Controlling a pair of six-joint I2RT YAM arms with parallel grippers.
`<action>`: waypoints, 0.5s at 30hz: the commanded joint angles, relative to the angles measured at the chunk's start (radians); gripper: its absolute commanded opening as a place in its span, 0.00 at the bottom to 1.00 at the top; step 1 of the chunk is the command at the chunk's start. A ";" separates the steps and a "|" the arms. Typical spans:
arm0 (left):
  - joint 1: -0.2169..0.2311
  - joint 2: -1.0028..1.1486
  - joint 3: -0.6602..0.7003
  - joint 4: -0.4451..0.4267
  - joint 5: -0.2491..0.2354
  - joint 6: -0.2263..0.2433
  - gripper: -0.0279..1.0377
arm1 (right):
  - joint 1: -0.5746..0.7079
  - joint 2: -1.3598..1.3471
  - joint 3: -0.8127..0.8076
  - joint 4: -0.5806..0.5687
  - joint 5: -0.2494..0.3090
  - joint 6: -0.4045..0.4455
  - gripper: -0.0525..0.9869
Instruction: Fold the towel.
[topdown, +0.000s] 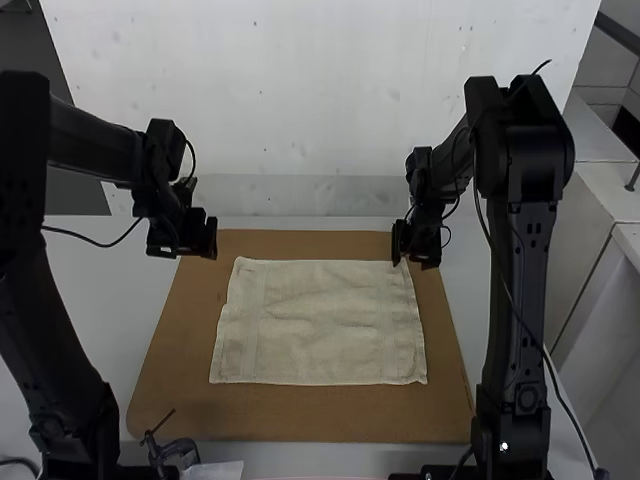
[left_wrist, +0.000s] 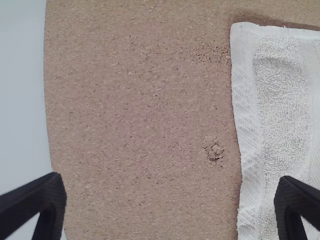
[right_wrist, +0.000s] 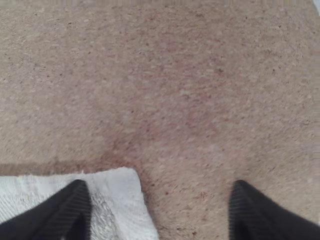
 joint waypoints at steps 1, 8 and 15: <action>0.001 0.023 0.037 0.006 0.005 0.000 0.90 | 0.050 0.068 0.004 0.003 0.027 -0.009 0.31; -0.019 0.119 0.086 0.006 0.005 -0.007 0.90 | 0.068 0.079 -0.009 -0.023 0.100 -0.026 0.06; -0.072 0.277 0.205 -0.003 -0.031 -0.014 0.90 | 0.075 0.079 -0.015 -0.023 0.120 -0.026 0.06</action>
